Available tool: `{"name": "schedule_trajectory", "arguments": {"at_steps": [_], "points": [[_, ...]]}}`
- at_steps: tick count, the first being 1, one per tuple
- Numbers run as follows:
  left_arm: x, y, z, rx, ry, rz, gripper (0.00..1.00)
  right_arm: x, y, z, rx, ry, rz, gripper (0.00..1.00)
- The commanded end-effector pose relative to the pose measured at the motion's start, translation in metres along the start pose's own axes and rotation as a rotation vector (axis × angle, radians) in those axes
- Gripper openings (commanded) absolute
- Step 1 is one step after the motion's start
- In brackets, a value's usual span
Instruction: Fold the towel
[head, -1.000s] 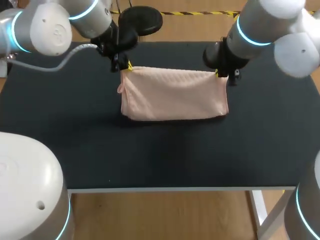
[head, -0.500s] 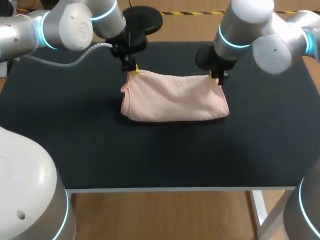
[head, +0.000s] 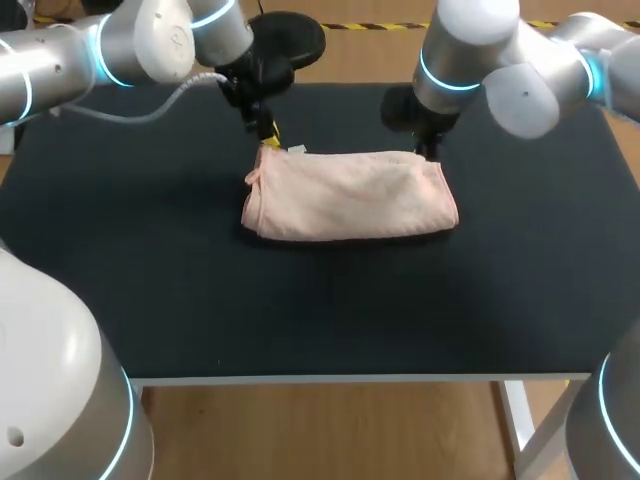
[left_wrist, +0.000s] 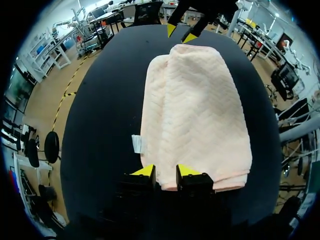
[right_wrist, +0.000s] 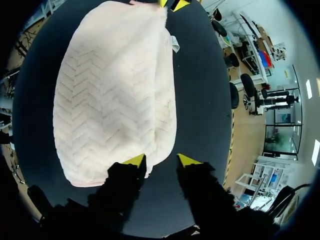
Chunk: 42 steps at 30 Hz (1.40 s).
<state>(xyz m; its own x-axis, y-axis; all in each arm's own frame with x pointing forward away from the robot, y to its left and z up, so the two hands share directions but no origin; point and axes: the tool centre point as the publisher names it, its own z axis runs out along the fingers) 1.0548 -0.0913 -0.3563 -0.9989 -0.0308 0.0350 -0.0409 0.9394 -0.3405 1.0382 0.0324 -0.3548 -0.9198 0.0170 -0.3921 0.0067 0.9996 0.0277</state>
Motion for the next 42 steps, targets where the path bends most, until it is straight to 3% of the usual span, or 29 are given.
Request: {"name": "schedule_trajectory", "arguments": {"at_steps": [1, 6, 11, 15, 18, 22, 25, 41, 42], "points": [[0.009, 0.018, -0.015, 0.061, -0.013, -0.016, 1.00, 0.001, -0.005, -0.017, -0.001, -0.026, -0.004, 1.00], [0.030, 0.031, -0.035, 0.266, -0.023, -0.024, 1.00, 0.001, -0.005, -0.027, -0.034, -0.033, -0.048, 1.00], [0.051, 0.037, -0.050, 0.504, -0.042, 0.042, 1.00, 0.005, -0.001, -0.028, -0.056, -0.020, -0.075, 1.00], [0.058, 0.040, -0.053, 0.624, 0.017, 0.055, 1.00, 0.010, 0.004, -0.029, -0.070, -0.012, -0.088, 1.00], [0.062, 0.044, -0.055, 0.663, 0.040, 0.046, 1.00, 0.013, 0.007, -0.031, -0.079, -0.008, -0.091, 1.00], [0.068, 0.046, -0.057, 0.643, 0.075, 0.063, 1.00, 0.017, 0.009, -0.035, -0.081, 0.005, -0.096, 1.00], [0.070, 0.044, -0.056, 0.535, 0.136, 0.073, 1.00, 0.020, 0.009, -0.038, -0.067, 0.002, -0.143, 1.00], [0.070, 0.044, -0.056, 0.535, 0.136, 0.073, 1.00, 0.020, 0.009, -0.038, -0.067, 0.002, -0.143, 1.00], [0.070, 0.044, -0.056, 0.535, 0.136, 0.073, 1.00, 0.018, 0.002, -0.036, -0.101, 0.023, -0.064, 1.00]]}}
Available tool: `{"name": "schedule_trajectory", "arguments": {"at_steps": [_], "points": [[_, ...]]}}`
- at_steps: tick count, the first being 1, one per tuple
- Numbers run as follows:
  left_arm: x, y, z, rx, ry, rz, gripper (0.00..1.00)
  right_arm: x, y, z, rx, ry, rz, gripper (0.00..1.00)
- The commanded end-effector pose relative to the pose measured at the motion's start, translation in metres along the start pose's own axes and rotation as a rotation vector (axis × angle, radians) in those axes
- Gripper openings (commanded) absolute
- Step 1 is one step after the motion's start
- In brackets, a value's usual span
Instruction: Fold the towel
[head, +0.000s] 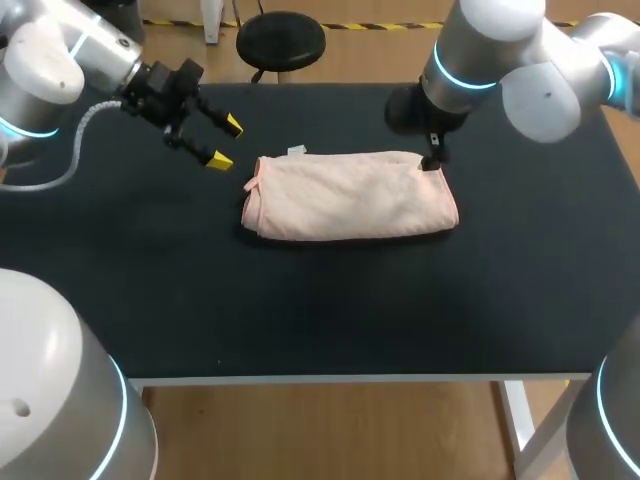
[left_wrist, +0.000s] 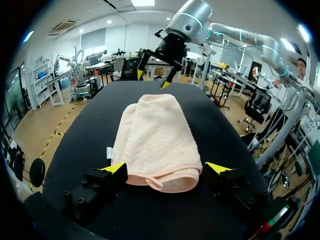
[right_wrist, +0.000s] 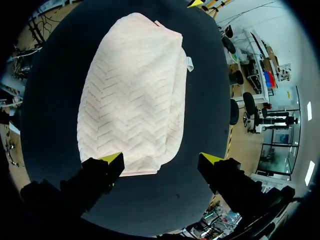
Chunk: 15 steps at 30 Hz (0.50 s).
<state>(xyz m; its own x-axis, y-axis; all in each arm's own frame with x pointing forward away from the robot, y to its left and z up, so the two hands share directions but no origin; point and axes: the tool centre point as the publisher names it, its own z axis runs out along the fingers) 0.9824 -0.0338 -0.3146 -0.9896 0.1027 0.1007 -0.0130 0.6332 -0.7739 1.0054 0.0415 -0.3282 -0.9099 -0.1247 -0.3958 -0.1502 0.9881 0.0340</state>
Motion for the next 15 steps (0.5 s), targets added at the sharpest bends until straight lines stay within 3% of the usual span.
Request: {"name": "schedule_trajectory", "arguments": {"at_steps": [1, 6, 10, 11, 13, 14, 15], "points": [[-0.002, 0.001, 0.000, 0.002, 0.003, 0.001, 1.00, -0.003, -0.014, 0.003, -0.086, 0.016, 0.175, 1.00], [-0.002, 0.001, 0.000, 0.002, 0.003, 0.001, 1.00, -0.010, -0.026, -0.008, -0.491, 0.123, 0.770, 1.00], [-0.002, 0.001, 0.000, 0.002, 0.003, 0.001, 1.00, -0.005, -0.033, -0.010, -0.706, 0.239, 1.061, 1.00], [-0.002, 0.001, 0.000, 0.002, 0.003, 0.001, 1.00, -0.004, -0.035, -0.009, -0.716, 0.250, 1.128, 1.00], [-0.002, 0.001, 0.000, 0.002, 0.003, 0.001, 1.00, -0.001, -0.040, -0.006, -0.739, 0.358, 1.178, 1.00], [-0.002, 0.001, 0.000, 0.002, 0.003, 0.001, 1.00, 0.001, -0.041, -0.003, -0.678, 0.366, 1.128, 1.00], [-0.002, 0.001, 0.000, 0.002, 0.003, 0.001, 1.00, 0.004, -0.042, -0.003, -0.615, 0.309, 1.022, 1.00]]}}
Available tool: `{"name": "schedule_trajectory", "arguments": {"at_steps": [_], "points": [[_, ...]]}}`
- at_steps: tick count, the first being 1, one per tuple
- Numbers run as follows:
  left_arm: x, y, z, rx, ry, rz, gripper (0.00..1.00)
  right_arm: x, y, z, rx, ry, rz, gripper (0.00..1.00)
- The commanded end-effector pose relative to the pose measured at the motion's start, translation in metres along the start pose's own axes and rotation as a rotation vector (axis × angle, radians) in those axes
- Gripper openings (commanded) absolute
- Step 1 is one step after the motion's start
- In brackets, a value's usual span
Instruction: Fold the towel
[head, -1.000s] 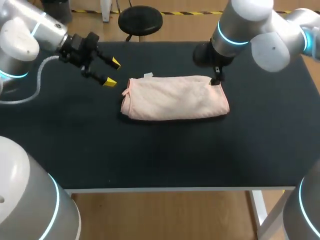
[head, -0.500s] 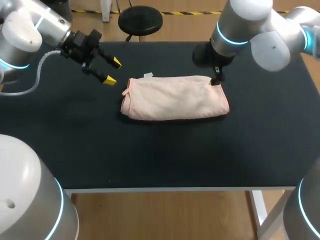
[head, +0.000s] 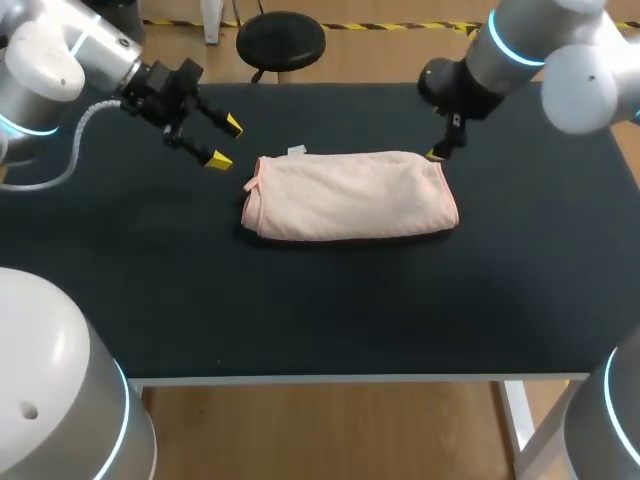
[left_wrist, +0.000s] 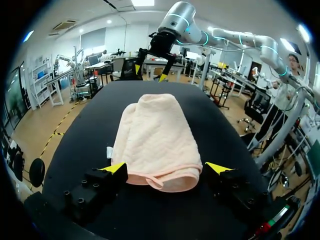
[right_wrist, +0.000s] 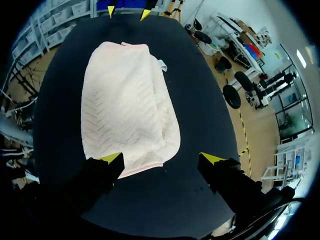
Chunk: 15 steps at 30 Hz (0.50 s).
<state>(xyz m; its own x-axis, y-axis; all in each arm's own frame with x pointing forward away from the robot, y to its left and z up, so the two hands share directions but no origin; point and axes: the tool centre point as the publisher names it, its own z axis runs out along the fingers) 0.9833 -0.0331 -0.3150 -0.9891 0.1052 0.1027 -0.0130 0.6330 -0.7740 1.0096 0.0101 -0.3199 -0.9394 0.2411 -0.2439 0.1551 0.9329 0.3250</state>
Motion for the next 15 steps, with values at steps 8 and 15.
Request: {"name": "schedule_trajectory", "arguments": {"at_steps": [8, 15], "points": [[-0.0008, 0.0007, 0.0008, 0.001, 0.000, 0.001, 1.00, 0.0025, -0.0130, 0.0039, -0.416, 0.247, 0.636, 1.00], [-0.0008, 0.0007, 0.0008, 0.001, 0.000, 0.001, 1.00, 0.0056, -0.0148, 0.0069, -0.411, 0.281, 0.674, 1.00]]}}
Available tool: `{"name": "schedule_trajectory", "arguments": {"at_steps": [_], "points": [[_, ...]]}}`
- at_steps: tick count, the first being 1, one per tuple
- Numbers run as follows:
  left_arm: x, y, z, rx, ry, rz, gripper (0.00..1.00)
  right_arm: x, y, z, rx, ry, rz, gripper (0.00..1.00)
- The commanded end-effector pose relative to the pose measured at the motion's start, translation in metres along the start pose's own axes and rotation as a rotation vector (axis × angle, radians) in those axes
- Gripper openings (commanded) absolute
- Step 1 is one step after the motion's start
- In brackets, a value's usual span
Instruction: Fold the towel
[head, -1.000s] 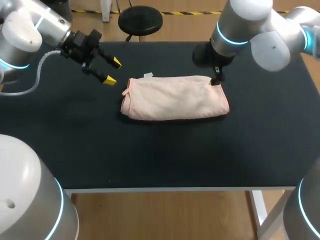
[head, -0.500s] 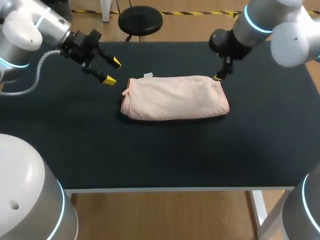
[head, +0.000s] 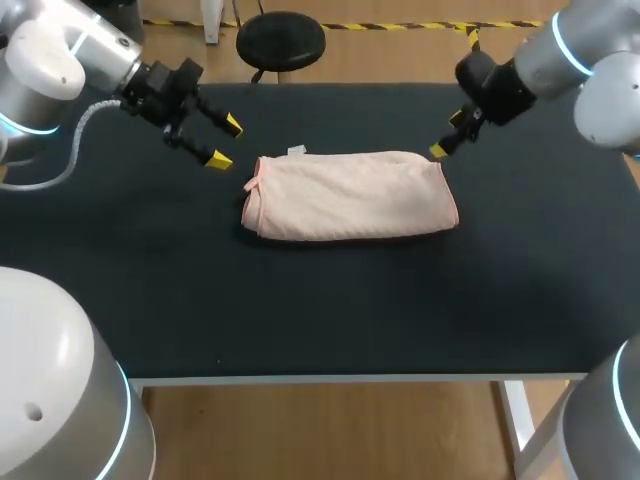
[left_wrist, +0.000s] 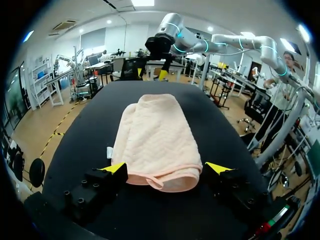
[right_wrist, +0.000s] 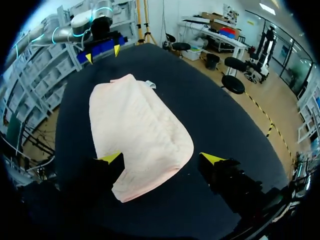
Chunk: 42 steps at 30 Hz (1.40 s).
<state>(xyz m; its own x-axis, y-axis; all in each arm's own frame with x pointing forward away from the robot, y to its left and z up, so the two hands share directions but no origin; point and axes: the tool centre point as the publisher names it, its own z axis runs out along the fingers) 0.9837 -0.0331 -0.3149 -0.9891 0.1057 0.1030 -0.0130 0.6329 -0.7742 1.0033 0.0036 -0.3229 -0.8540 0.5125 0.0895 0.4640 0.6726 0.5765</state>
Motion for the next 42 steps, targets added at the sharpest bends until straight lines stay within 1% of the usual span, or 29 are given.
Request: {"name": "schedule_trajectory", "arguments": {"at_steps": [1, 2, 4, 5, 6, 8, 11, 14, 16, 18, 24, 26, 30, 34, 42], "points": [[0.000, 0.001, 0.001, 0.001, -0.001, 0.001, 1.00, 0.001, -0.010, 0.007, -0.184, 0.155, 0.285, 1.00], [0.000, 0.001, 0.001, 0.001, -0.001, 0.001, 1.00, 0.004, -0.012, 0.007, -0.187, 0.178, 0.375, 1.00], [0.000, 0.001, 0.001, 0.001, -0.001, 0.001, 1.00, 0.013, -0.020, 0.011, -0.163, 0.214, 0.390, 1.00], [0.000, 0.001, 0.001, 0.001, -0.001, 0.001, 1.00, 0.017, -0.023, 0.012, -0.158, 0.232, 0.429, 1.00], [0.000, 0.001, 0.001, 0.001, -0.001, 0.001, 1.00, 0.020, -0.028, 0.013, -0.141, 0.239, 0.434, 1.00], [0.000, 0.001, 0.001, 0.001, -0.001, 0.001, 1.00, 0.025, -0.037, 0.015, -0.109, 0.230, 0.455, 1.00], [0.000, 0.001, 0.001, 0.001, -0.001, 0.001, 1.00, 0.024, -0.049, 0.013, -0.087, 0.222, 0.496, 1.00], [0.000, 0.001, 0.001, 0.001, -0.001, 0.001, 1.00, 0.025, -0.056, 0.009, -0.067, 0.230, 0.532, 1.00], [0.000, 0.001, 0.001, 0.001, -0.001, 0.001, 1.00, 0.027, -0.059, 0.009, -0.045, 0.249, 0.571, 1.00], [0.000, 0.001, 0.001, 0.001, -0.001, 0.001, 1.00, 0.029, -0.062, 0.012, -0.029, 0.278, 0.590, 1.00], [0.000, 0.001, 0.001, 0.001, -0.001, 0.001, 1.00, 0.033, -0.067, 0.026, 0.022, 0.311, 0.605, 1.00], [0.000, 0.001, 0.001, 0.001, -0.001, 0.001, 1.00, 0.034, -0.069, 0.031, 0.027, 0.312, 0.607, 1.00], [0.000, 0.001, 0.001, 0.001, -0.001, 0.001, 1.00, 0.032, -0.073, 0.039, 0.032, 0.333, 0.653, 1.00], [0.000, 0.001, 0.001, 0.001, -0.001, 0.001, 1.00, 0.030, -0.080, 0.046, 0.042, 0.335, 0.690, 1.00], [0.000, 0.001, 0.001, 0.001, -0.001, 0.001, 1.00, 0.031, -0.080, 0.056, 0.030, 0.368, 0.727, 1.00]]}}
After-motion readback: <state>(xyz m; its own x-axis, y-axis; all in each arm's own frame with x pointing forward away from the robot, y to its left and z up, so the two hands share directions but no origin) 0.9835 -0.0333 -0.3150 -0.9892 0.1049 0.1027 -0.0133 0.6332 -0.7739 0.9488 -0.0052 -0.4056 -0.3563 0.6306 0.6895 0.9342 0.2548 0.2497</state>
